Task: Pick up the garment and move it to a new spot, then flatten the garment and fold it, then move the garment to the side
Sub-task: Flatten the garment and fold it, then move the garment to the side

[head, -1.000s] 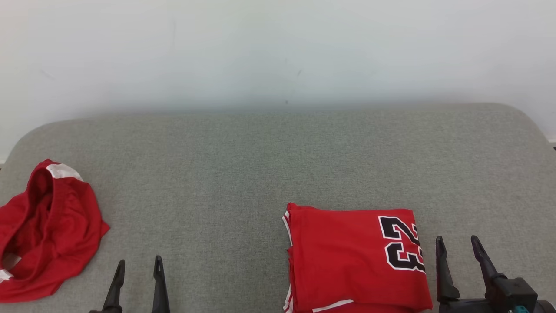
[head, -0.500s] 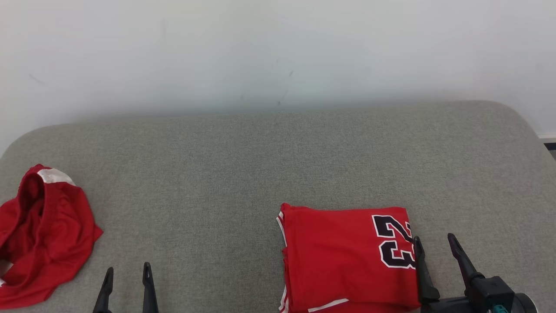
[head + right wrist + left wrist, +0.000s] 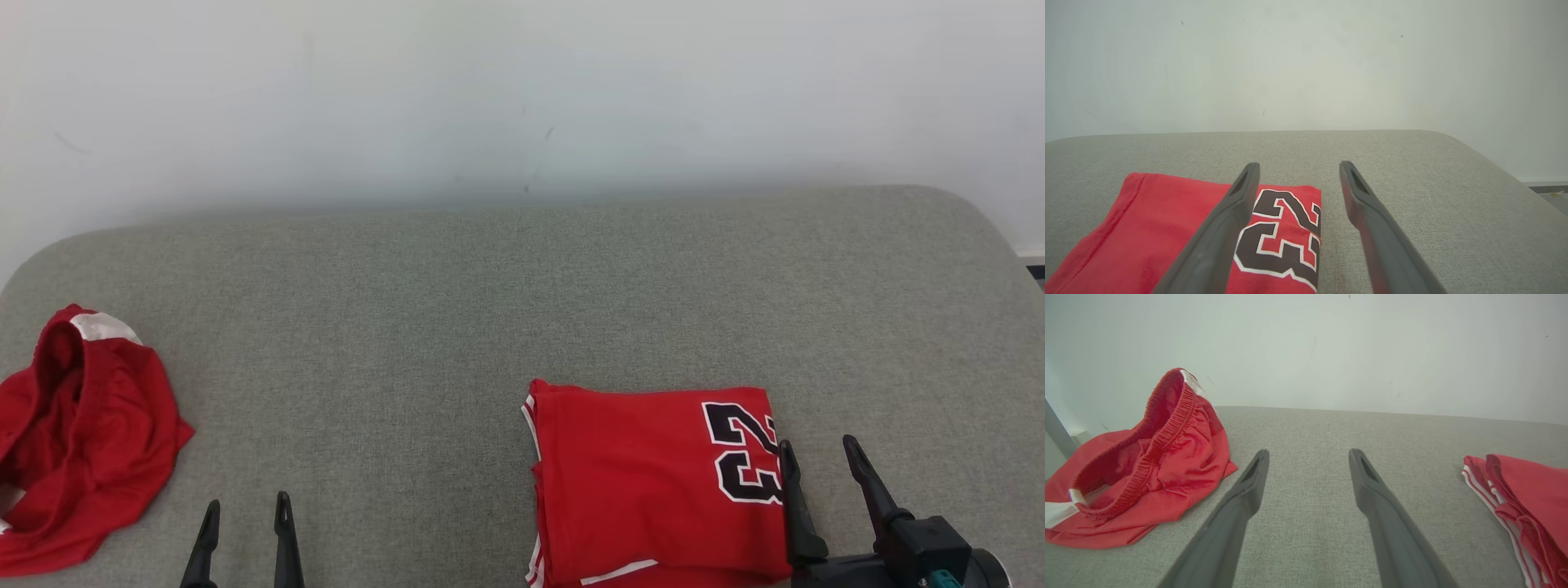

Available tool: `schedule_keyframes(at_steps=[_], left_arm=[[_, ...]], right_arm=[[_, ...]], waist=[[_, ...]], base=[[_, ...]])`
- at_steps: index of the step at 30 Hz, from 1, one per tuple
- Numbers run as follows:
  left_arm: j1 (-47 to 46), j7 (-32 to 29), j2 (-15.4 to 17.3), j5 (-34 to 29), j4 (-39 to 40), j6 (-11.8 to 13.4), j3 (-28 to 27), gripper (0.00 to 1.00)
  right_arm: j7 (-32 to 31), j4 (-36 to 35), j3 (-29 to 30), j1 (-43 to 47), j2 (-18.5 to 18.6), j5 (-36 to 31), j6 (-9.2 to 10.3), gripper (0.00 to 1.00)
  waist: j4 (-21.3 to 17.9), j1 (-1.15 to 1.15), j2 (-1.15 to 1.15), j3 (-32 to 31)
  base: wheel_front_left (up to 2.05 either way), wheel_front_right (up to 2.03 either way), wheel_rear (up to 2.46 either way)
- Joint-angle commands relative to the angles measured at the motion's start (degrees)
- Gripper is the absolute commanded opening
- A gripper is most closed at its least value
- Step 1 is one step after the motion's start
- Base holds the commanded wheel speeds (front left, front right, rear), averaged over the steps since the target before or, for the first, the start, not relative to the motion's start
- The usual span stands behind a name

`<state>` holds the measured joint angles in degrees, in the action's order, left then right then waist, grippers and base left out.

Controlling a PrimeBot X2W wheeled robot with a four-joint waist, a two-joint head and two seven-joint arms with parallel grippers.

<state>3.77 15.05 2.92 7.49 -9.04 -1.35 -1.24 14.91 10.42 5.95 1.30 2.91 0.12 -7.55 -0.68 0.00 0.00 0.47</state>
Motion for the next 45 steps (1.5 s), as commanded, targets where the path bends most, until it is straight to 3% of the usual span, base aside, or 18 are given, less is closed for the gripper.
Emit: schedule_keyframes(at_steps=[1,8,13,16,22,28,31,37,45], left_arm=[[-0.2,0.2,0.0,-0.2,0.0,0.0,0.1,1.00],[-0.4,0.2,0.0,-0.1,-0.2,-0.5,0.5,1.00],[-0.3,0.2,0.0,0.4,-0.3,-0.7,1.0,1.00],[0.0,0.2,0.0,0.6,-0.2,-0.4,1.0,1.00],[-0.5,0.2,0.0,0.8,0.1,-0.5,1.6,1.00],[-1.9,0.2,0.0,0.9,0.3,-0.4,3.1,1.00],[-2.4,0.2,0.0,1.0,0.4,-0.3,3.4,1.00],[-3.5,0.2,0.0,0.4,1.3,-0.2,3.4,1.00],[-4.3,0.2,0.0,-0.1,1.4,-0.6,3.4,1.00]], right_arm=[[0.3,0.1,0.1,-0.3,-0.1,0.5,0.14,1.00],[0.1,0.6,0.1,-0.8,-0.1,2.1,0.14,1.00],[-7.5,0.6,1.5,-2.0,0.0,5.6,0.14,1.00],[-17.0,-1.1,1.2,-3.3,-0.1,6.0,0.14,1.00],[-42.4,-8.6,1.2,-5.9,0.1,3.5,0.14,1.00],[-60.7,-14.1,1.9,-6.9,3.9,4.2,0.14,1.00],[-66.9,-15.3,2.6,-7.0,4.5,5.0,0.14,1.00],[-70.8,-14.0,5.7,-7.3,4.6,3.8,0.14,1.00],[-70.2,-8.7,5.5,-8.7,4.3,2.9,0.14,1.00]], waist=[[0.1,0.00,0.00,0.1],[0.4,0.00,0.00,0.5],[0.4,0.00,0.00,0.5],[0.2,0.00,0.00,0.7],[0.3,0.00,0.00,1.5],[1.8,0.00,0.00,3.1],[2.9,0.00,0.00,4.0],[4.8,0.00,0.00,6.6],[5.8,0.00,0.00,8.4]], base=[[0.00,0.00,0.00],[0.00,0.00,0.00],[0.00,0.00,0.00],[0.00,0.00,0.00],[0.00,0.00,0.00],[0.00,0.00,0.00],[0.00,0.00,0.00],[0.00,0.00,0.00],[0.00,0.00,0.00]])
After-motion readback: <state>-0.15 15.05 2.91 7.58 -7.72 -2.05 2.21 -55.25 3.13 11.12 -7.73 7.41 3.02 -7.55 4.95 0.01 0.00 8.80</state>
